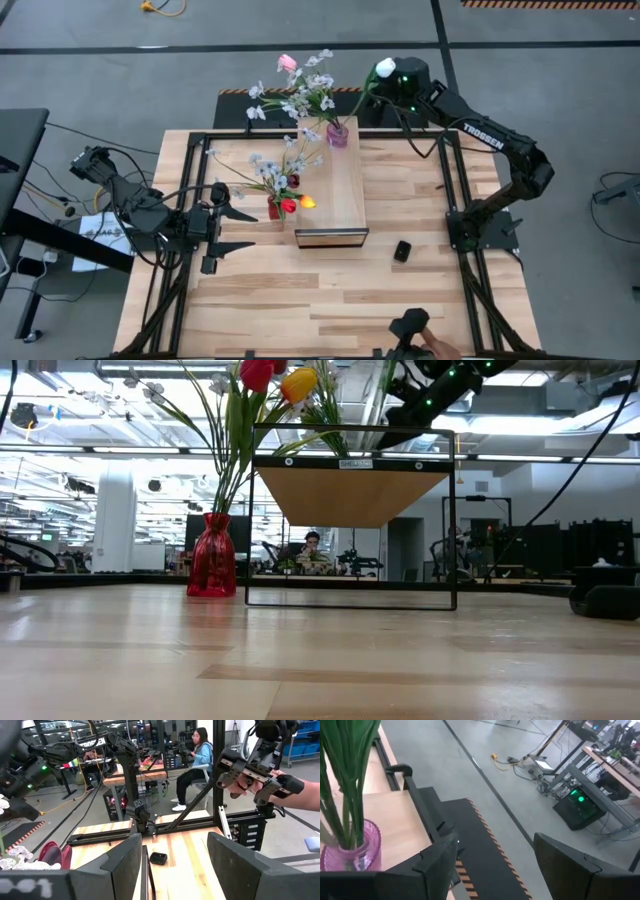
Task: Pick and place flowers into a vace then onto a shelf
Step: Put the red flower vase with flowers on the shelf
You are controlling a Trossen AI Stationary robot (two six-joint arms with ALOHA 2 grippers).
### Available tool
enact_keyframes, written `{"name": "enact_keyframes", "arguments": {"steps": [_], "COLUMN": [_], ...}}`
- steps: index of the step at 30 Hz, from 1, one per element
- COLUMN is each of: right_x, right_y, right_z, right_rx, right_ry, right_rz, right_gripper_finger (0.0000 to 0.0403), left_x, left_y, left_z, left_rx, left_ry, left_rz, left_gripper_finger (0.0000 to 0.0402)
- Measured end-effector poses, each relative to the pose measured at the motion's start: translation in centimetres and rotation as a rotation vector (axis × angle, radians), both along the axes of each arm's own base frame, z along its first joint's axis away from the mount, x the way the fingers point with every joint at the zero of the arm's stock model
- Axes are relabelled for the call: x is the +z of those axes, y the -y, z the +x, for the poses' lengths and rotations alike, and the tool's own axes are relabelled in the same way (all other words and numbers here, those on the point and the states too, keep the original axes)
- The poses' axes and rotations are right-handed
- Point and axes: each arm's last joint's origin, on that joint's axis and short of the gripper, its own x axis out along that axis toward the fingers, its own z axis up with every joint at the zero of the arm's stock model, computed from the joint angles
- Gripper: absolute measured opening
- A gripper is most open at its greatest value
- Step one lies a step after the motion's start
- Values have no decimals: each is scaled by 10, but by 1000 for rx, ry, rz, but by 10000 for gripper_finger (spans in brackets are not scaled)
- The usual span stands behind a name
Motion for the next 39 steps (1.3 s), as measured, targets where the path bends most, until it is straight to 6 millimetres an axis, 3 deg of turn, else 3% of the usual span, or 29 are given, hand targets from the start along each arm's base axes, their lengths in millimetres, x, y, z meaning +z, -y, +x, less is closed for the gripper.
{"name": "enact_keyframes", "arguments": {"steps": [9,17,22,32,39], "right_x": [2,-21,-24,-25,-26], "right_y": [0,14,17,16,5], "right_z": [2,17,21,21,29], "right_rx": [7,-3,1,9,54], "right_ry": [24,-19,-13,-20,-40], "right_rz": [-19,10,-2,8,11], "right_gripper_finger": [256,256,255,255,255], "left_x": [0,0,-1,-2,-2], "left_y": [0,0,0,0,0], "left_z": [0,0,0,0,0], "left_rx": [0,-1,-5,0,0], "left_ry": [0,-1,-8,-20,-20], "left_rz": [0,0,-17,-8,-6], "left_gripper_finger": [217,217,217,217,217]}}
